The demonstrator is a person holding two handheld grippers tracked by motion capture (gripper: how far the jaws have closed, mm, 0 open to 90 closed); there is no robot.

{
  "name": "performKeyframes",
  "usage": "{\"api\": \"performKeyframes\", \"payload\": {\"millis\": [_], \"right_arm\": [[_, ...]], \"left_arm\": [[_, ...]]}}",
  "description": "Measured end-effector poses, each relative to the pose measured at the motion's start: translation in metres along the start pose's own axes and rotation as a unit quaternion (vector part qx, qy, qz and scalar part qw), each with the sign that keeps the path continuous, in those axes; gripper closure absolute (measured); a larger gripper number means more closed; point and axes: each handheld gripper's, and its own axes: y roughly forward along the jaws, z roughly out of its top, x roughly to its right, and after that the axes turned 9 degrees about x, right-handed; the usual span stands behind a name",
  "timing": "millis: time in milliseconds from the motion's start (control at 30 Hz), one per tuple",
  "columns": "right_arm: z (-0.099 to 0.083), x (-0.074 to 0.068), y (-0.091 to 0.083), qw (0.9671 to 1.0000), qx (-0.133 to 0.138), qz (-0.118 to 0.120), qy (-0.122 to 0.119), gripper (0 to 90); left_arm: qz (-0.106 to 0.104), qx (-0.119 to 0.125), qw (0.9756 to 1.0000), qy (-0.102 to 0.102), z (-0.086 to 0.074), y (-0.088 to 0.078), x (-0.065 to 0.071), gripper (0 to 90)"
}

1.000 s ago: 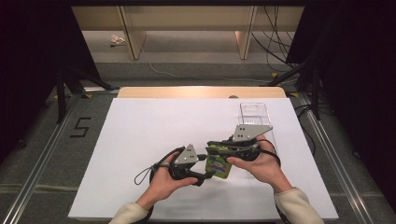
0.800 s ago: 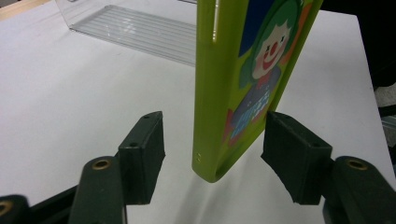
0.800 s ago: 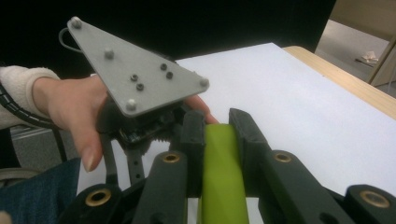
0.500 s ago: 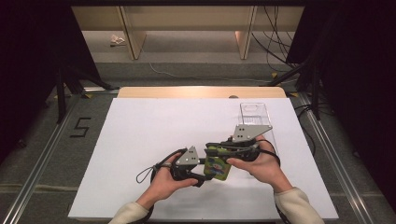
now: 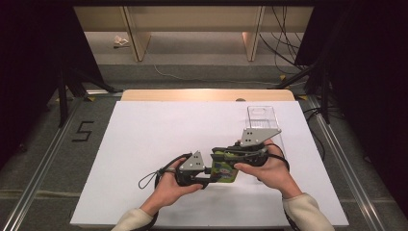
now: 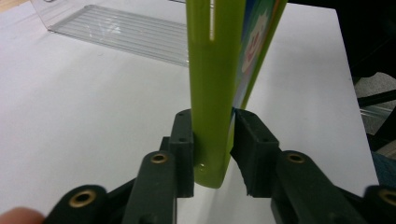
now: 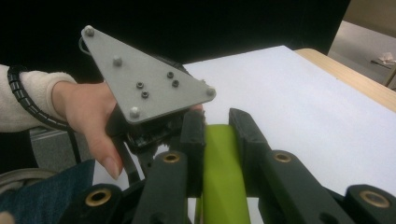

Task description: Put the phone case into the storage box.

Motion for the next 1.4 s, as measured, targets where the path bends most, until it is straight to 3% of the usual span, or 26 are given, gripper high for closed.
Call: {"api": "performKeyframes", "payload": {"millis": [167, 700, 900, 1000, 1167, 1400], "right_arm": [[-0.0001, 0.0006, -0.0001, 1.0, 0.006, 0.005, 0.001, 77.5], [-0.0004, 0.0011, -0.0001, 0.9999, 0.006, 0.008, -0.003, 76.9], [0.0012, 0.0013, -0.0021, 0.9998, 0.008, -0.001, -0.015, 72.0], [0.002, 0.0007, -0.0026, 0.9996, 0.007, -0.01, -0.025, 64.4], [0.0033, 0.0016, -0.0044, 0.9978, 0.031, -0.045, -0.037, 39.5], [0.0026, 0.0036, -0.0054, 0.9937, 0.061, -0.09, -0.031, 16.7]], "left_arm": [[0.006, 0.001, 1.0, -0.006, 0.0006, -0.0025, -0.0016, 76.8], [0.001, -0.001, 0.9999, -0.01, 0.0007, -0.0036, -0.0027, 77.2], [-0.002, 0.004, 0.9999, -0.014, 0.0018, -0.0049, -0.0031, 77.3], [-0.003, 0.005, 0.9999, -0.014, 0.002, -0.0051, -0.0027, 77.4], [0.007, 0.006, 0.9999, -0.011, 0.0031, -0.006, -0.0028, 77.4], [0.042, 0.014, 0.9987, -0.024, 0.0055, -0.0092, -0.0043, 77.3]]}}
